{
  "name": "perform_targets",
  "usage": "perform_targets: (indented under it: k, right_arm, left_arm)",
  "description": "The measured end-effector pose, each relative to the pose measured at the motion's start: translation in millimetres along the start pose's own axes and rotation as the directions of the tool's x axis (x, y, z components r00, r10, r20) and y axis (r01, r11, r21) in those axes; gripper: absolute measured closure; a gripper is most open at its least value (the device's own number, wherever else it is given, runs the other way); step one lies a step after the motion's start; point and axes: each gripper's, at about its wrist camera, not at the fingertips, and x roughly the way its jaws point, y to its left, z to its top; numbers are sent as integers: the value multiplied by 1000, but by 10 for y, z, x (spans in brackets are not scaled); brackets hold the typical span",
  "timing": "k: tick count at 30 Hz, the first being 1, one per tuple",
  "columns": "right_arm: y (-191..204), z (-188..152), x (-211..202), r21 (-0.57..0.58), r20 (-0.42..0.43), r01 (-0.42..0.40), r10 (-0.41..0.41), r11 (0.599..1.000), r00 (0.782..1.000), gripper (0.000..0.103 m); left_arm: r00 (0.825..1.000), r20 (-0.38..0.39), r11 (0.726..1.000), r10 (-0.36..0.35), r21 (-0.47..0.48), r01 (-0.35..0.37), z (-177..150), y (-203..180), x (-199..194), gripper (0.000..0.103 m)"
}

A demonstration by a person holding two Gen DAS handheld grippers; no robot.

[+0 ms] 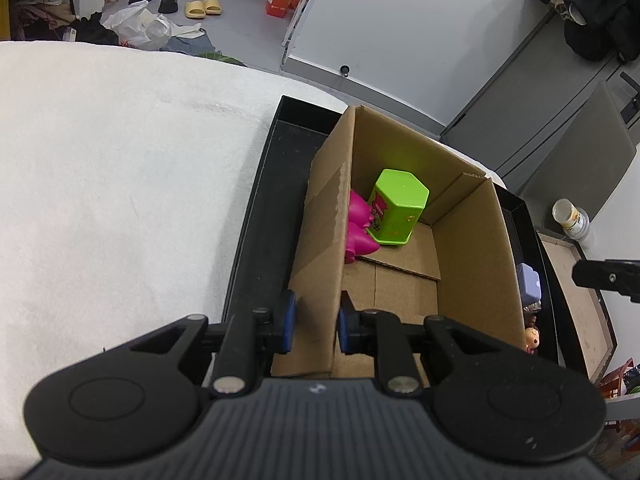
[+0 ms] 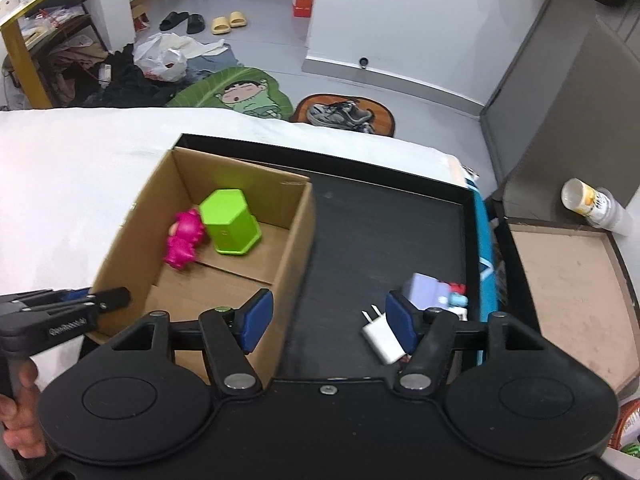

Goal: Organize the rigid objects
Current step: 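Move the right gripper back over the tray to the small doll figurine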

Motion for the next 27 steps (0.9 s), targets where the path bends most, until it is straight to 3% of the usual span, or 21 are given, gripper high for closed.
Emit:
perform_targets:
  k: [11, 19, 27]
  right_arm:
    - [-390, -126, 55, 70, -12, 16, -15, 997, 1000, 34]
    - [-678, -239, 299, 126, -69, 56, -47, 990, 996, 34]
    - [-834, -344, 500, 190, -122, 41, -18, 981, 992, 35]
  left_arm:
    - [1000, 1, 1000, 3, 2, -3, -6, -1, -6, 84]
    - [1000, 2, 1000, 3, 0, -3, -2, 2, -13, 84]
    - [1000, 0, 1000, 1, -5, -1, 2, 3, -10, 84]
